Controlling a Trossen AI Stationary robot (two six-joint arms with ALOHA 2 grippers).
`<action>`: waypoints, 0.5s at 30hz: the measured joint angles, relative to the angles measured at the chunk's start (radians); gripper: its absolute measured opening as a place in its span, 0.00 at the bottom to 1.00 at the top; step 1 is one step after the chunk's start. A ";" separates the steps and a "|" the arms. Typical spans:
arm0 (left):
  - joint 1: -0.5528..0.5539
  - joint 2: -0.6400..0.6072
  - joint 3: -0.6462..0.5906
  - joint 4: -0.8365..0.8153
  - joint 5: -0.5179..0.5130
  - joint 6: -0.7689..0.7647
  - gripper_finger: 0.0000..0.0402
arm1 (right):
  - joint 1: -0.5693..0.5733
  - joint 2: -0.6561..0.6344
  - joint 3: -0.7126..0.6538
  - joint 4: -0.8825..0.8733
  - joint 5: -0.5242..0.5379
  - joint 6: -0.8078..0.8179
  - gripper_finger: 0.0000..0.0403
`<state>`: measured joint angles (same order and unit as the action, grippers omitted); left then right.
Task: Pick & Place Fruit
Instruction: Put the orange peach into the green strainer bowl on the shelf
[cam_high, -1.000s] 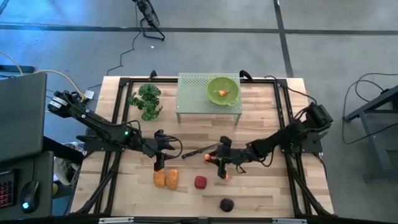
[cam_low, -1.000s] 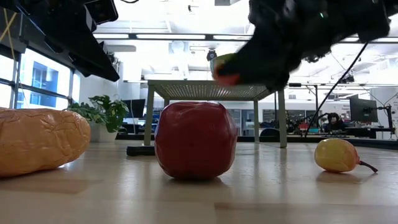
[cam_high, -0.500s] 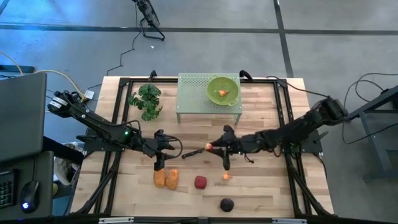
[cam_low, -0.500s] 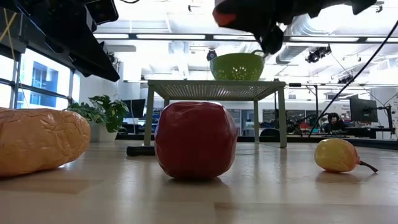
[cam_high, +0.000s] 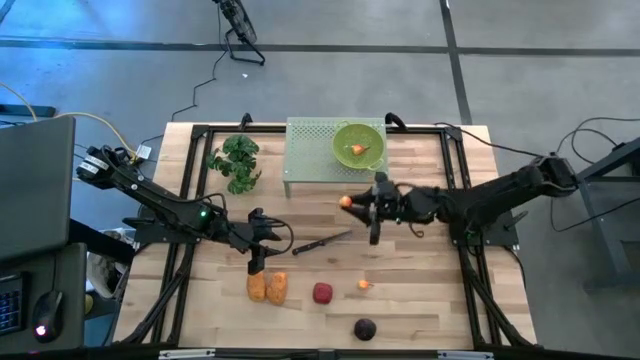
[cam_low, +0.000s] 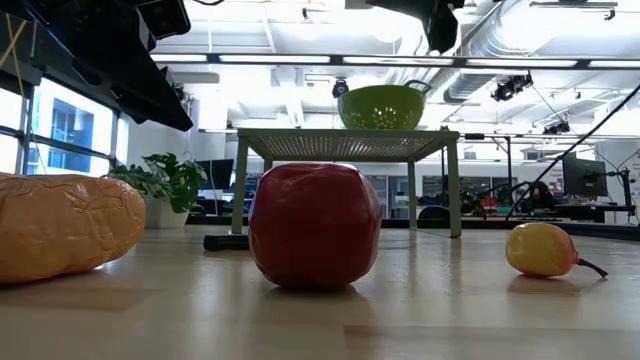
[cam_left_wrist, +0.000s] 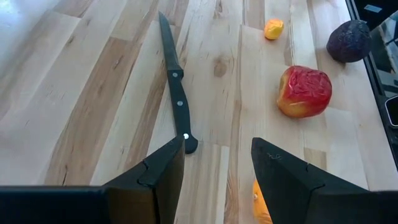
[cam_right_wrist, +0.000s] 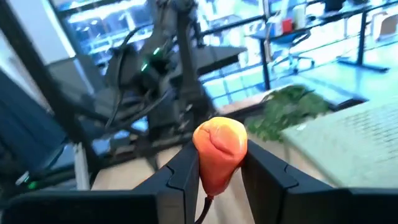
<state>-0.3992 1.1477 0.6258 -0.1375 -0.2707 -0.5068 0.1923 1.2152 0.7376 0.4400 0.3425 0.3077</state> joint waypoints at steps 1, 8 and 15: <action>0.000 0.000 0.000 0.000 0.000 0.000 0.46 | -0.014 -0.010 0.000 0.002 0.002 -0.003 0.24; 0.000 0.000 0.000 0.001 0.000 0.000 0.46 | -0.135 -0.087 0.000 -0.031 0.003 -0.048 0.24; 0.000 0.000 0.000 0.001 0.000 0.000 0.46 | -0.268 -0.127 0.000 -0.087 0.004 -0.040 0.24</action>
<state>-0.3992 1.1477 0.6258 -0.1368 -0.2707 -0.5068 -0.0760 1.0879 0.7376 0.3531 0.3465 0.2681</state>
